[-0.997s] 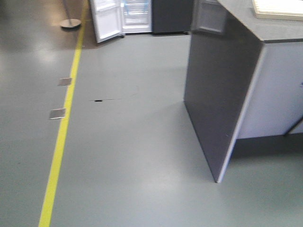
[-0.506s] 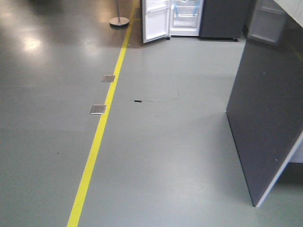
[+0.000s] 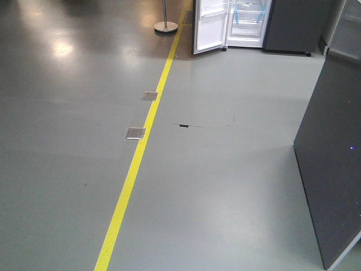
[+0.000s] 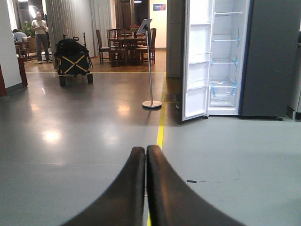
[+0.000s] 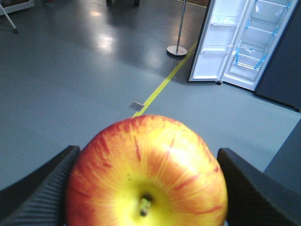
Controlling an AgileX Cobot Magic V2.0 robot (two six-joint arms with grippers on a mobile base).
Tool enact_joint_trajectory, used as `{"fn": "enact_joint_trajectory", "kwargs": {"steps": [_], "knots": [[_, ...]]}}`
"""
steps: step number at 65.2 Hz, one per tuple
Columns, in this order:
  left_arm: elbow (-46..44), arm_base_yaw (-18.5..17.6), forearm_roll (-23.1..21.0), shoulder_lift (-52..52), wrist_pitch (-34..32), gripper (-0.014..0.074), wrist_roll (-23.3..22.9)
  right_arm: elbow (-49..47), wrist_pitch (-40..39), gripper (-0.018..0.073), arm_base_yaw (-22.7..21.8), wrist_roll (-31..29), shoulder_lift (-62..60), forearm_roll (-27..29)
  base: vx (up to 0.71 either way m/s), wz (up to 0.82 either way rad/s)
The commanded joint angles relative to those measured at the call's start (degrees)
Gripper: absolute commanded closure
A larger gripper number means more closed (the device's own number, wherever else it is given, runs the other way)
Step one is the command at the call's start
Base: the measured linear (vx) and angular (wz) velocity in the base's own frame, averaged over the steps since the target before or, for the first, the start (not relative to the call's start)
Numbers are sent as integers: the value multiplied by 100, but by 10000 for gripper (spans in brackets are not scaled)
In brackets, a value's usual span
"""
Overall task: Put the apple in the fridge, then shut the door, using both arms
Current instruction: 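Drive toward the open white refrigerator along the yellow floor line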
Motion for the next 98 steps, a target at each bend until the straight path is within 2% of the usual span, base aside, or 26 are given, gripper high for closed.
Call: {"fn": "enact_joint_trajectory", "kwargs": {"steps": [1,98], "knots": [[-102,8,3,-89,-360,603,-12,-134,-512,455,-17,-48,-93,99,15,7],[-102,8,3,-89,-360,603,-12,-134,-512,455,-17,-48,-93,99,23,2]]}}
